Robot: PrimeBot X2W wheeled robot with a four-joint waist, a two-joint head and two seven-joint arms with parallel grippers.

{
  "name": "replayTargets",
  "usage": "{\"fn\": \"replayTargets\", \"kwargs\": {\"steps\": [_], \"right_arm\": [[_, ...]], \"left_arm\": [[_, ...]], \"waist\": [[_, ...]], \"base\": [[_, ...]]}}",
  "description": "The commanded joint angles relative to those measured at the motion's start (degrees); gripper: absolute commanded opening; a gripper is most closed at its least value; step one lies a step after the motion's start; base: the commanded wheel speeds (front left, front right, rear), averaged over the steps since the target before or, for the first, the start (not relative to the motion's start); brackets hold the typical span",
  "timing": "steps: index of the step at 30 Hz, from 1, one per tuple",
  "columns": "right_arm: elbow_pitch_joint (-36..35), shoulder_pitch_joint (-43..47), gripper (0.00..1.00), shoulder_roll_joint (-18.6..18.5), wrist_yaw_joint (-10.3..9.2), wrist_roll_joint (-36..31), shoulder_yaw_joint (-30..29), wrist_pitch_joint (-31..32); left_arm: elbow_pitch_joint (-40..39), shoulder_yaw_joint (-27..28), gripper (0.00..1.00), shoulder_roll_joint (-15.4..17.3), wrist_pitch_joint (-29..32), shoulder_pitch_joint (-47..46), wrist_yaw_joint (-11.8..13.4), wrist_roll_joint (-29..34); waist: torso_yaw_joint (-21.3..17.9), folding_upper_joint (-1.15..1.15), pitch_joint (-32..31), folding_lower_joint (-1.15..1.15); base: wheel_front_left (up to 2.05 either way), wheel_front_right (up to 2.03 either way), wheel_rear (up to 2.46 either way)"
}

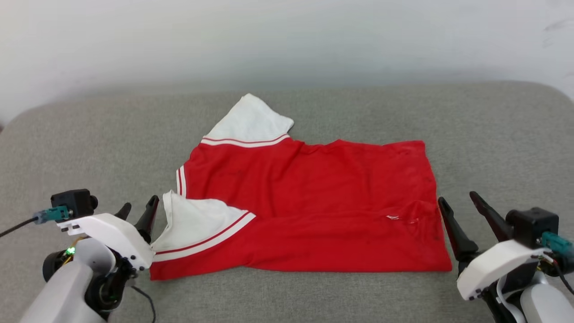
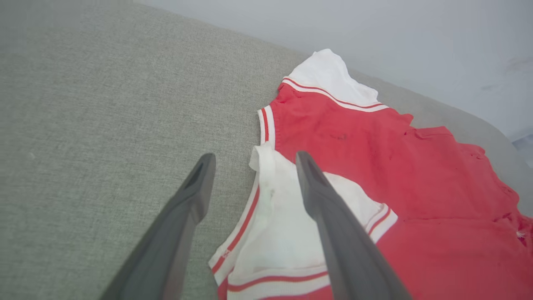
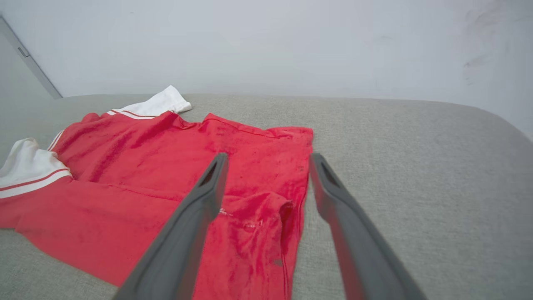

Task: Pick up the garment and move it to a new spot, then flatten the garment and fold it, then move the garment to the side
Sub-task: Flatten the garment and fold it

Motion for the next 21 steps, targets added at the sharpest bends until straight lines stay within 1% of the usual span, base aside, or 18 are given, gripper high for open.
{"fn": "replayTargets", "kwargs": {"steps": [1, 6, 8, 13, 16, 18, 21], "right_arm": [[-1.0, 1.3, 1.00, 0.2, -0.04, -1.3, 0.0, -1.1], [-3.8, 3.9, 1.00, 1.7, -0.05, -2.5, -0.9, -2.3], [-5.0, 4.5, 1.00, 2.3, -0.04, -3.1, -1.1, -2.5], [-7.8, 5.2, 1.00, 3.6, -0.04, -4.2, -1.4, -2.0], [-9.4, 5.0, 1.00, 4.5, -0.04, -4.5, -1.2, -1.9], [-10.2, 4.4, 1.00, 5.1, -0.04, -4.6, -1.0, -1.9], [-10.8, 3.6, 1.00, 5.7, -0.04, -4.6, -0.6, -2.2]], "left_arm": [[-1.5, -0.4, 1.00, 1.0, 1.6, 1.2, 0.5, -0.2], [-7.2, -1.6, 1.00, 6.1, 11.3, 3.6, 2.5, -1.3], [-9.7, -1.5, 1.00, 8.0, 15.1, 4.4, 3.8, -2.2], [-15.4, -2.1, 1.00, 13.0, 25.3, 7.5, 6.7, -4.9], [-17.7, -1.8, 1.00, 15.1, 29.5, 8.9, 8.5, -6.7], [-18.7, -1.8, 1.00, 15.9, 31.9, 9.8, 9.9, -7.6], [-19.6, -1.6, 1.00, 16.9, 33.9, 10.5, 11.2, -8.4]], "waist": [[-1.1, 0.00, -1.9, 0.00], [-2.7, 0.00, -3.3, 0.00], [-3.5, 0.00, -3.4, 0.00], [-5.8, 0.00, -1.6, 0.00], [-7.2, 0.00, 0.4, 0.00], [-8.0, 0.00, 2.1, 0.00], [-9.1, 0.00, 4.5, 0.00]], "base": [[0.00, 0.00, 0.00], [0.00, 0.00, 0.00], [0.00, 0.00, 0.00], [0.00, 0.00, 0.00], [0.00, 0.00, 0.00], [0.00, 0.00, 0.00], [0.00, 0.00, 0.00]]}}
